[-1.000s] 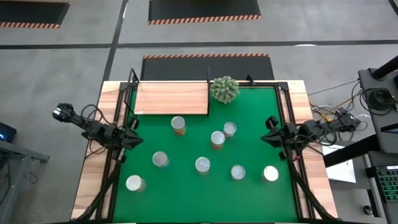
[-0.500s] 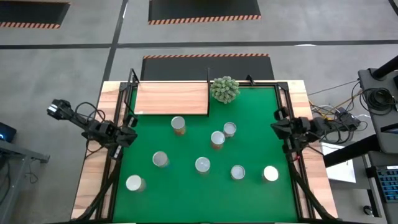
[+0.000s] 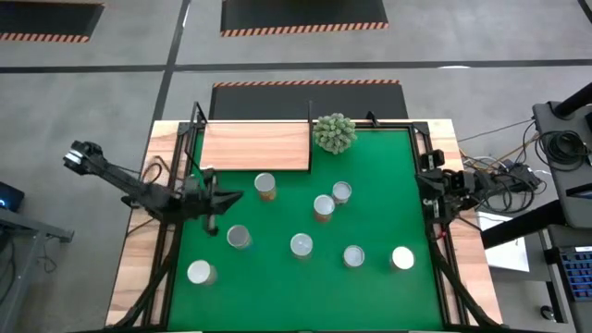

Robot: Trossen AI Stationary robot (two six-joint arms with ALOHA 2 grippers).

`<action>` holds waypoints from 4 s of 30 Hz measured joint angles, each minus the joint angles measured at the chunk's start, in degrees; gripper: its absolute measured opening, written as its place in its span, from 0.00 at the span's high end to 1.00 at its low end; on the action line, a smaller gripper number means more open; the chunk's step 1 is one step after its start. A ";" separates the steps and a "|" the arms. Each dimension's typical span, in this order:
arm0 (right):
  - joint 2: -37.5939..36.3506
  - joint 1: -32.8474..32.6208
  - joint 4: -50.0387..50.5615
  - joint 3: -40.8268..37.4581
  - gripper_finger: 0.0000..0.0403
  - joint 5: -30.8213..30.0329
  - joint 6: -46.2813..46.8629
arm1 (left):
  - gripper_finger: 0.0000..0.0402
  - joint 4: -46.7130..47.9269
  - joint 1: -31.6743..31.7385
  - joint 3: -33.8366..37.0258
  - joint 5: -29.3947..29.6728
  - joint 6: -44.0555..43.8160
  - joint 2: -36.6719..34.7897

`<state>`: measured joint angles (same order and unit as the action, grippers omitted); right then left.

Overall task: Pick and place cans onto a shelf
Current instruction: Put the left canned pineapple on the shelf

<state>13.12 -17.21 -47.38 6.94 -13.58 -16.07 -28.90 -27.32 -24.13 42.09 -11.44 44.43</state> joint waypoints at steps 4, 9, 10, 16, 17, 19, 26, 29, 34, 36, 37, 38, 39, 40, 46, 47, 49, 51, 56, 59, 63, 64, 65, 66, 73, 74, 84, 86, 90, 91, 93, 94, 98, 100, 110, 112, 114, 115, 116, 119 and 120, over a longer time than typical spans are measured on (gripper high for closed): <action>2.32 -0.02 6.64 3.65 0.98 -2.19 -0.05 | 1.00 28.81 0.06 -10.31 2.88 -13.79 4.67; 5.06 -0.01 13.02 7.38 0.98 -10.01 -1.61 | 1.00 53.49 0.22 -21.08 1.05 -26.84 12.97; 5.41 -0.02 13.88 8.07 0.98 -11.33 -1.89 | 1.00 56.69 0.46 -22.78 -0.36 -27.89 14.71; 6.08 -0.01 22.34 12.27 0.98 -13.49 -1.99 | 1.00 65.48 5.93 -31.29 -11.86 -27.42 23.75; 6.08 -0.02 23.94 12.84 0.98 -13.49 -1.97 | 1.00 65.90 7.47 -32.45 -13.83 -26.26 25.06; 6.08 -0.02 26.97 13.63 0.98 -13.49 -1.97 | 1.00 66.21 10.74 -34.34 -18.11 -23.41 27.52; 6.08 -0.02 30.89 14.42 0.98 -13.49 -2.58 | 1.00 66.49 20.73 -38.54 -29.01 -12.33 34.37; 6.10 -0.02 31.00 14.29 0.98 -13.49 -2.60 | 1.00 68.42 23.10 -41.00 -29.63 -8.84 36.66; 6.08 -0.02 30.97 13.87 0.98 -13.49 -2.60 | 1.00 74.32 24.82 -45.51 -29.64 -5.38 39.55; 6.08 -0.02 30.95 13.65 0.98 -13.49 -2.60 | 0.98 76.25 25.32 -47.08 -29.63 -4.68 40.42; 6.08 -0.01 30.96 13.58 0.98 -13.49 -2.57 | 0.96 76.95 25.58 -47.63 -29.62 -4.34 40.72; 6.08 0.00 31.02 13.55 0.98 -13.49 -2.51 | 0.94 77.25 25.84 -47.93 -29.62 -4.10 40.84; 6.08 -0.02 30.98 13.55 0.98 -13.49 -2.44 | 0.92 77.30 26.15 -48.18 -29.63 -4.05 40.93; 6.08 -0.02 30.94 13.55 0.98 -13.49 -2.08 | 0.89 77.39 26.48 -48.35 -29.64 -4.05 40.95; 6.08 -0.02 31.26 13.55 0.98 -13.49 -1.88 | 0.62 80.76 28.20 -48.25 -29.30 -3.94 40.93; 6.08 0.00 31.38 13.55 0.98 -13.49 -1.88 | 0.56 80.80 28.37 -47.94 -29.12 -3.45 40.93; 6.08 -0.01 31.92 13.53 0.98 -13.49 -1.90 | 0.45 80.64 28.47 -47.33 -29.00 -1.78 40.93; 6.08 -0.02 32.26 13.49 0.98 -13.48 -1.90 | 0.34 80.28 28.47 -46.69 -27.59 -0.13 40.93; 6.08 -0.02 32.24 13.48 0.98 -13.49 -1.90 | 0.16 78.68 29.68 -44.85 -24.67 3.13 40.93; 6.08 -0.02 32.25 13.48 0.98 -13.49 -1.90 | 0.12 76.57 31.04 -43.50 -24.61 4.30 40.93; 6.08 -0.01 32.62 13.48 0.98 -13.48 -1.90 | 0.12 74.19 33.41 -41.32 -25.60 5.39 40.93; 6.08 0.00 32.62 13.48 0.98 -13.48 -1.90 | 0.13 73.94 33.96 -40.86 -26.51 5.51 40.93; 6.08 -0.02 32.62 13.48 0.98 -13.47 -1.90 | 0.13 73.55 34.41 -40.50 -27.30 5.62 40.93; 6.08 0.00 32.64 13.48 0.98 -13.49 -1.90 | 0.14 73.05 34.76 -40.20 -28.09 5.81 40.93; 6.08 -0.02 33.79 13.48 0.98 -13.49 -1.99 | 0.15 72.10 35.84 -39.79 -31.16 6.49 40.91; 6.08 -0.02 33.78 13.48 0.98 -13.49 -1.97 | 0.15 71.98 35.92 -39.79 -31.15 6.49 40.91; 6.06 -0.02 33.84 13.48 0.98 -13.49 -1.99 | 0.15 70.37 37.08 -37.21 -31.16 6.90 40.89; 6.06 -0.02 33.85 13.48 0.98 -13.49 -2.05 | 0.15 70.35 37.06 -36.84 -31.17 6.81 40.89; 6.06 -0.02 33.86 13.48 0.98 -13.49 -2.19 | 0.15 69.92 37.10 -36.77 -31.17 6.60 40.89; 6.06 -0.02 33.86 13.48 0.98 -13.49 -2.19 | 0.15 69.59 37.15 -36.77 -31.17 6.57 40.89; 6.06 -0.01 33.86 13.48 0.98 -13.49 -2.19 | 0.15 69.20 37.20 -36.77 -31.17 6.49 40.89; 6.06 -0.02 33.86 13.48 0.98 -13.49 -2.18 | 0.15 68.85 37.24 -36.71 -31.17 6.49 40.89; 6.06 -0.01 33.89 13.48 0.98 -13.51 -2.17 | 0.15 68.35 37.28 -36.44 -31.17 6.46 41.16; 6.08 -0.02 33.91 13.48 0.98 -13.51 -2.17 | 0.15 68.30 37.28 -36.44 -31.18 6.46 41.77; 6.08 0.00 34.04 13.48 0.98 -13.53 -2.54 | 0.19 68.02 37.28 -36.49 -32.65 7.62 47.18; 6.08 -0.02 34.08 13.48 0.98 -13.55 -2.58 | 0.22 67.90 37.24 -36.68 -32.83 8.68 47.72; 6.08 -0.01 34.23 13.48 0.98 -13.55 -2.60 | 0.24 67.96 37.15 -36.71 -32.78 9.79 47.81; 6.08 -0.02 34.27 13.48 0.98 -13.56 -2.60 | 0.26 68.06 37.15 -36.71 -32.82 10.35 47.61; 6.08 -0.01 34.39 13.48 0.98 -13.55 -2.60 | 0.26 68.13 37.15 -36.68 -32.84 11.07 47.37; 6.06 -0.02 34.78 13.48 0.98 -13.57 -2.60 | 0.26 70.48 37.17 -36.51 -32.74 15.41 45.64; 6.06 0.00 34.76 13.48 0.98 -13.57 -2.58 | 0.25 71.25 37.19 -36.89 -32.66 17.15 44.96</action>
<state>19.18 -17.21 -12.62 20.43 -27.16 -18.66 42.35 9.87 -61.02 9.42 5.71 89.39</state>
